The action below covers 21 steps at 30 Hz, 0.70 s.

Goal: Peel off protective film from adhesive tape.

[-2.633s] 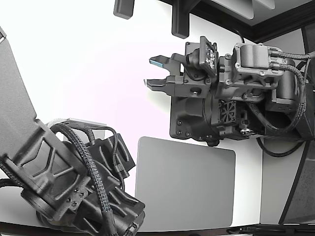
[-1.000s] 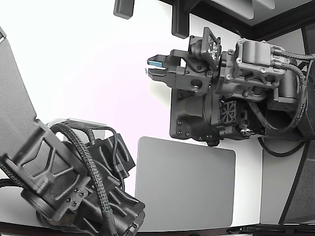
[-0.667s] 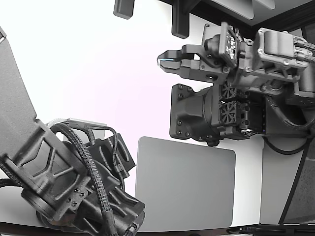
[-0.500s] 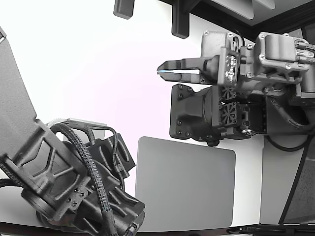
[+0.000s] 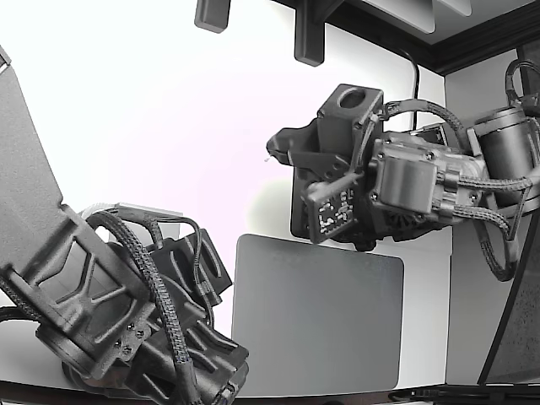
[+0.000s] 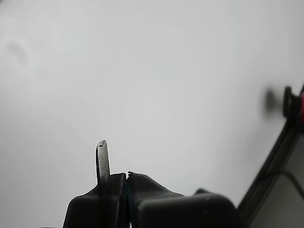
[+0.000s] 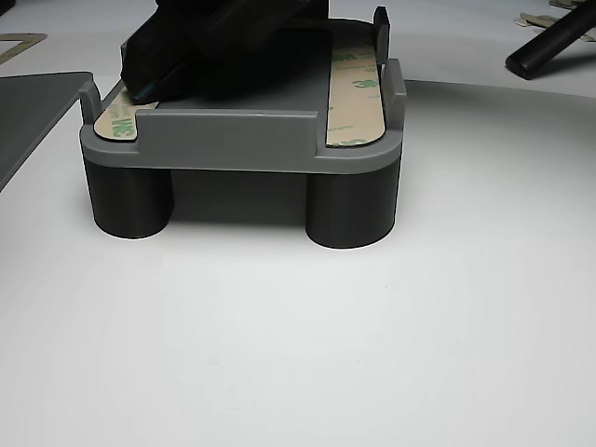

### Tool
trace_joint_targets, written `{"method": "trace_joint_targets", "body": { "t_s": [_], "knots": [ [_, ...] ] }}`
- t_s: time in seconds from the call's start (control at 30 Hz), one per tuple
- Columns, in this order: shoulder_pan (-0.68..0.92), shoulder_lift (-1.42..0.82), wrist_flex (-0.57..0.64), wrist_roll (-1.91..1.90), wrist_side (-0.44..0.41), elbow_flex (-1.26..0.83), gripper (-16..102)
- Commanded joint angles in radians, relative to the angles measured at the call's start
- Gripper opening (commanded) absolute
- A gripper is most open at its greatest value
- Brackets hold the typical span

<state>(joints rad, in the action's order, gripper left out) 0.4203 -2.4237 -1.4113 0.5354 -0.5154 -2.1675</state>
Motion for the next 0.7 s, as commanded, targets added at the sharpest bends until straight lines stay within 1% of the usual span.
{"method": "trace_joint_targets", "body": {
  "t_s": [0.0,0.07,0.1,0.2,0.23,0.4,0.53,0.6,0.67],
  "knots": [
    [0.066,-0.091,0.109,0.086,-0.020,-0.069,-11],
    [0.084,-0.144,0.199,0.163,-0.011,-0.140,-11],
    [0.097,-0.153,0.212,0.187,-0.009,-0.153,-11],
    [0.178,-0.066,0.137,0.170,-0.064,-0.106,-11],
    [0.179,-0.049,0.133,0.201,-0.051,-0.097,-11],
    [0.204,0.021,0.245,0.327,-0.064,-0.138,-11],
    [0.219,0.046,0.322,0.373,-0.054,-0.186,-11],
    [0.247,0.074,0.313,0.374,-0.083,-0.186,-11],
    [0.249,0.094,0.310,0.397,-0.081,-0.179,-10]
  ]
}}
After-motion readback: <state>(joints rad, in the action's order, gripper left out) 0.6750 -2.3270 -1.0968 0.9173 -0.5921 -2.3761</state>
